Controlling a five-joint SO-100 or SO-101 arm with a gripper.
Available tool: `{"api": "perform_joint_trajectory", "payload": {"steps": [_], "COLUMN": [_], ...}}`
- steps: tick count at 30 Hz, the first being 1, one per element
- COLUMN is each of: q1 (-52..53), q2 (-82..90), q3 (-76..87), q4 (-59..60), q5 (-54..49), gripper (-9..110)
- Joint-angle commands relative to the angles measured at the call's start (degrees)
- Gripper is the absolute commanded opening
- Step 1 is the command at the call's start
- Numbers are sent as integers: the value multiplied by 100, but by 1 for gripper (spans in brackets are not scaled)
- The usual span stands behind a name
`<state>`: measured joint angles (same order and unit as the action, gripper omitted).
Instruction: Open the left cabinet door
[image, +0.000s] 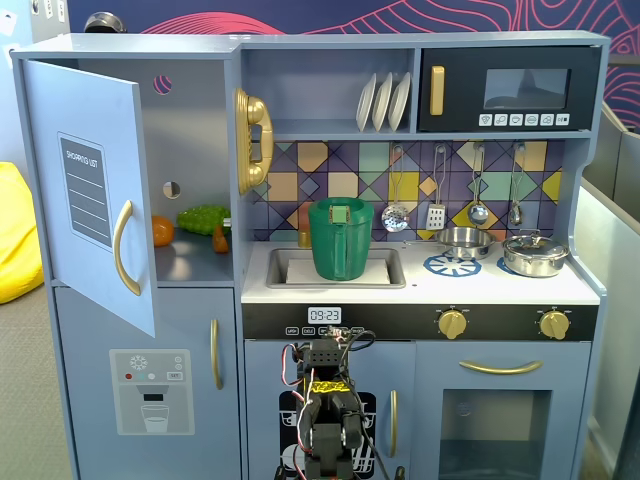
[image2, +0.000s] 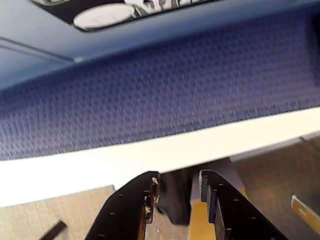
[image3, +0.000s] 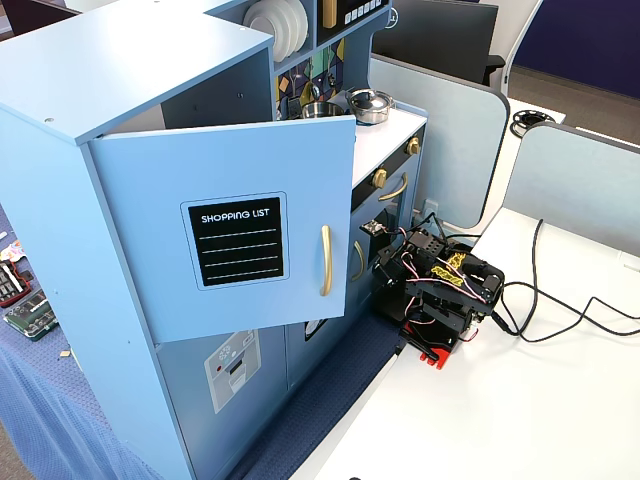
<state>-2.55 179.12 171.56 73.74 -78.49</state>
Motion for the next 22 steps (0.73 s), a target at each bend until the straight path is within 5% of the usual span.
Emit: {"api": "perform_joint_trajectory", "payload": {"steps": [1, 22], "q1": [-70, 114], "q2": [229, 299], "q3": [9, 9], "q4": [738, 1406], "q5": [-79, -809], "gripper": [0, 1]}}
